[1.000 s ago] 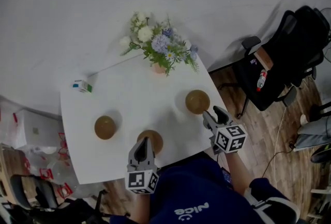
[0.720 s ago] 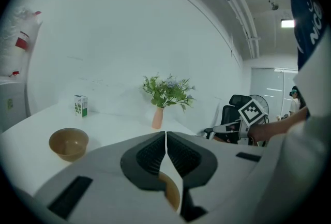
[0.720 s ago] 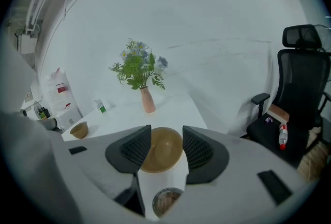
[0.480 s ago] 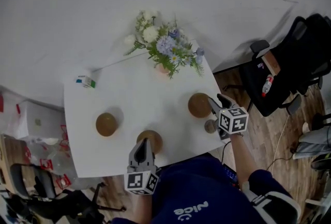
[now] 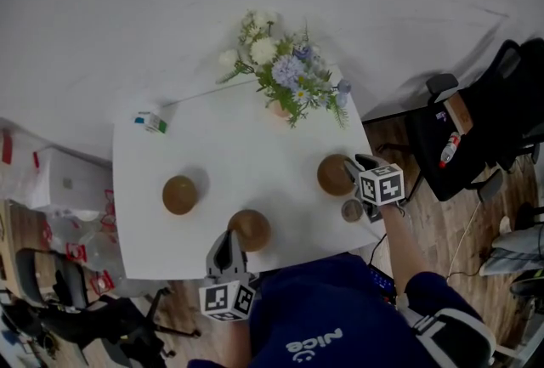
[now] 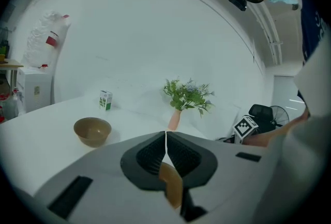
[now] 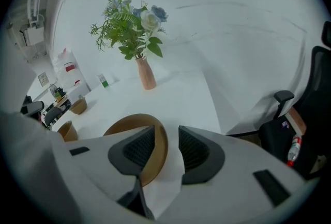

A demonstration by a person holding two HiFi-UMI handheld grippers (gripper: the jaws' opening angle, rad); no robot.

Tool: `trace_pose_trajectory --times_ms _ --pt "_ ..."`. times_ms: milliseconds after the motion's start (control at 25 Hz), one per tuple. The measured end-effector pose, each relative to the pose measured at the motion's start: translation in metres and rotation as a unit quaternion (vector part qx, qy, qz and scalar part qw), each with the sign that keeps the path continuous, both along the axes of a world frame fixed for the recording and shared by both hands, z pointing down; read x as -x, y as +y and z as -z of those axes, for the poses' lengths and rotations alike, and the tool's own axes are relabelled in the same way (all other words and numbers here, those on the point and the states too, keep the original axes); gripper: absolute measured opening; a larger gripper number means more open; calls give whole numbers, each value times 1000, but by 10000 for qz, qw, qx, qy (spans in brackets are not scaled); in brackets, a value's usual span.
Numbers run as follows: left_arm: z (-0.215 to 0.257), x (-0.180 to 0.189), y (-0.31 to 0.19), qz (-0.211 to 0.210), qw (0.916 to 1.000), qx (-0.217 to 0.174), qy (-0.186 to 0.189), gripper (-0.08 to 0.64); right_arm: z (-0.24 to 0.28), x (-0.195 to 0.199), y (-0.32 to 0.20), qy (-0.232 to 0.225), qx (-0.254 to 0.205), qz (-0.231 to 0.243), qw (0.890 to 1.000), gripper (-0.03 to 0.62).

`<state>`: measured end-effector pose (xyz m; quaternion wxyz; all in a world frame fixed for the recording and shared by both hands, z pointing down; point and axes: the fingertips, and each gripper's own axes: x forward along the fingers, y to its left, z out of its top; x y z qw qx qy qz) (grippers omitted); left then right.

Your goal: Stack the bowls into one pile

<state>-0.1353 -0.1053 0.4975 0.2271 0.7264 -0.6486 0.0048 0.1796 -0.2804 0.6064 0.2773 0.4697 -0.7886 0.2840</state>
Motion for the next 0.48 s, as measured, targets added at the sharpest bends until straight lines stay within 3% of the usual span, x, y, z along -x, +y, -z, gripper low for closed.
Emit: trace_pose_trajectory --times_ms 160,280,480 --pt "-2 -6 1 -14 10000 39 5 26 -14 2 1 0 234 103 9997 151" --pt "-3 -9 1 -41 10000 55 -39 26 -14 0 0 -12 237 10 9997 56" --pt "-4 -7 4 27 9999 88 -43 26 -10 1 -1 -192 199 -82 9996 43"
